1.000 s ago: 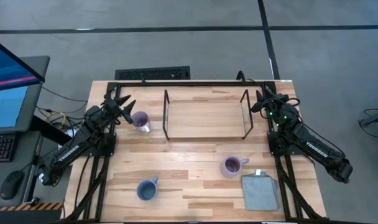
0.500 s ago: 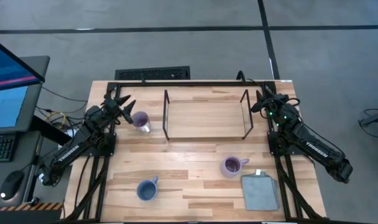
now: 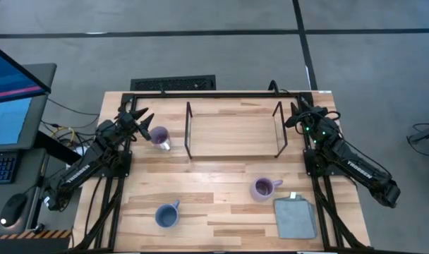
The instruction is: Stack small to large cups/mugs on shelf
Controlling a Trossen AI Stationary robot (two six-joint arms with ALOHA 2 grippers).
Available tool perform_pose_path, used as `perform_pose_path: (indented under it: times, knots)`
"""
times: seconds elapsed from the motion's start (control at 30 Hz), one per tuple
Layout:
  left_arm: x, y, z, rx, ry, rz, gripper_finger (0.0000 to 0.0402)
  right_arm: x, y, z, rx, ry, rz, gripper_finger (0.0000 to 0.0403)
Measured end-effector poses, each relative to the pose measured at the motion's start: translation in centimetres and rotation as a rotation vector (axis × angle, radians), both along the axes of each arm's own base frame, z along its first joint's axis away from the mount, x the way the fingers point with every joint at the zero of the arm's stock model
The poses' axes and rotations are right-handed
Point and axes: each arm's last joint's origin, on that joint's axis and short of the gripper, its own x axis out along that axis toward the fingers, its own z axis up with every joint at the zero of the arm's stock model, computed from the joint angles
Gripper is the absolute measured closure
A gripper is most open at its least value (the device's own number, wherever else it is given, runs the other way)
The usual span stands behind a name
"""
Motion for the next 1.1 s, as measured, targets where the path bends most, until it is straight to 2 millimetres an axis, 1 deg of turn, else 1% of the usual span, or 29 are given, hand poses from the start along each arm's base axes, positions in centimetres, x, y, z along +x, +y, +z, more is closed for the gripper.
perform_pose_path:
  times: [0.27, 0.47, 0.63, 0.83, 1.1]
  knots:
    - [0.0, 0.0, 0.0, 0.0, 0.0, 0.0, 0.0225, 0.0, 0.0, 0.0, -0.003, -0.001, 0.0, 0.0168]
    - [0.0, 0.0, 0.0, 0.0, -0.001, 0.0, 0.0225, 0.0, 0.1, 0.9, -0.063, 0.016, 0.005, 0.0168]
    - [0.0, 0.0, 0.0, 0.001, -0.001, 0.0, 0.0225, -0.1, 0.4, 2.8, -0.125, 0.011, 0.075, 0.0168]
    - [0.0, 0.0, 0.0, 0.001, -0.002, 0.0, 0.0225, -0.1, 1.0, 5.3, -0.216, 0.029, 0.229, 0.0168]
    - [0.0, 0.0, 0.0, 0.002, -0.002, 0.0, 0.0225, -0.7, 2.3, 8.5, -0.216, 0.035, 0.422, 0.0168]
